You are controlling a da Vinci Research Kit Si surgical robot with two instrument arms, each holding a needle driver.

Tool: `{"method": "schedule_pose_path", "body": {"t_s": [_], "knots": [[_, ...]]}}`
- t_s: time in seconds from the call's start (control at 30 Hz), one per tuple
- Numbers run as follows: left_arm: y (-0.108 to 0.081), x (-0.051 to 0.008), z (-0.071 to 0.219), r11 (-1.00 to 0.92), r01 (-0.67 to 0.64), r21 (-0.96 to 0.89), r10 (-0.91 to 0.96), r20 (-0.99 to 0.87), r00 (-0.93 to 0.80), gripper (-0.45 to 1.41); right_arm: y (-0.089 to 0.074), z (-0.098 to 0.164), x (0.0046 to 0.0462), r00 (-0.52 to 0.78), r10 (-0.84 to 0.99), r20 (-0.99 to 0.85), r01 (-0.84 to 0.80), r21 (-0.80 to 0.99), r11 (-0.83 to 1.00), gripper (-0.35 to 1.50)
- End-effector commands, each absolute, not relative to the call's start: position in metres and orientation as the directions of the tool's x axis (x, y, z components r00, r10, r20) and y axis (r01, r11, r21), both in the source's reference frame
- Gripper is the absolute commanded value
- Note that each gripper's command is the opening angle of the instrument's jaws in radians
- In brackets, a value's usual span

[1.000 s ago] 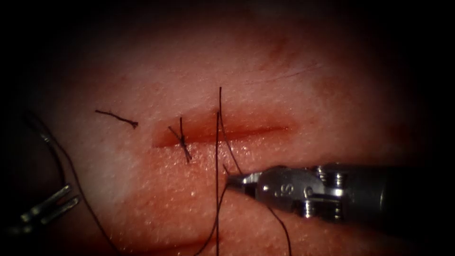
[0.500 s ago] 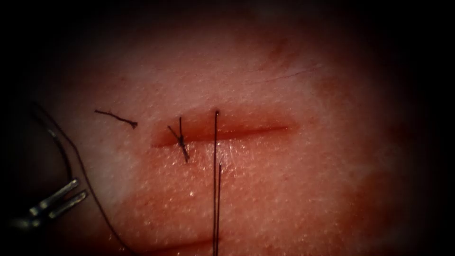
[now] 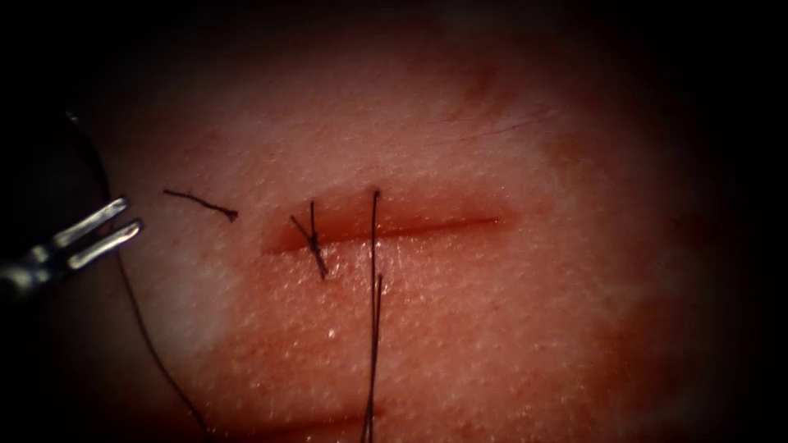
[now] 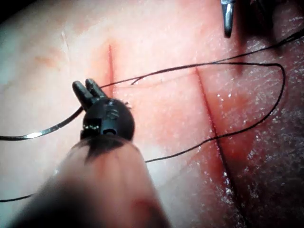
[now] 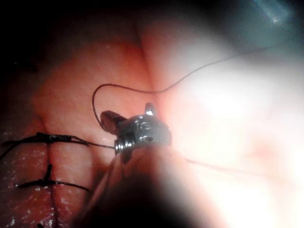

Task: Wound Closure
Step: Grasp suture near wound and pull away using right needle driver. Repeat until only a short tail remains.

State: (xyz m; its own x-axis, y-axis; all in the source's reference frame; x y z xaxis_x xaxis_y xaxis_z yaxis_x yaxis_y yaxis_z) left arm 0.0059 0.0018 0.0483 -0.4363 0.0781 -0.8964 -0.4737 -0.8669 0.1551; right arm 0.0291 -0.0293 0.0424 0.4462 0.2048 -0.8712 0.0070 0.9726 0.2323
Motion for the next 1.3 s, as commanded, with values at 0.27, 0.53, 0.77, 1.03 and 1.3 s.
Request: {"method": "schedule_pose_path", "body": {"t_s": [0.27,0.53,0.77,1.03,1.3], "knots": [[0.008,0.0074,0.046,-0.838,-0.509,0.196,0.066,-0.89,-0.451,-0.45,-0.023,0.045,0.0245,0.381,0.226,-0.897,-0.075,0.213,0.974,1.31],[0.008,0.007,0.047,-0.832,-0.518,0.2,0.064,-0.892,-0.448,-0.45,-0.022,0.052,0.0249,0.41,0.211,-0.887,-0.078,0.197,0.977,1.28],[0.008,0.0063,0.049,-0.841,-0.499,0.207,0.057,-0.884,-0.464,-0.45,-0.02,0.059,0.0274,0.487,0.186,-0.853,-0.068,0.175,0.982,1.26],[0.008,0.0055,0.05,-0.849,-0.49,0.198,0.068,-0.879,-0.472,-0.45,-0.019,0.063,0.0299,0.55,0.168,-0.818,-0.061,0.162,0.985,1.23],[0.007,0.0052,0.049,-0.851,-0.488,0.193,0.069,-0.88,-0.469,-0.45,-0.019,0.064,0.0309,0.574,0.154,-0.805,-0.045,0.157,0.987,1.13]]}}
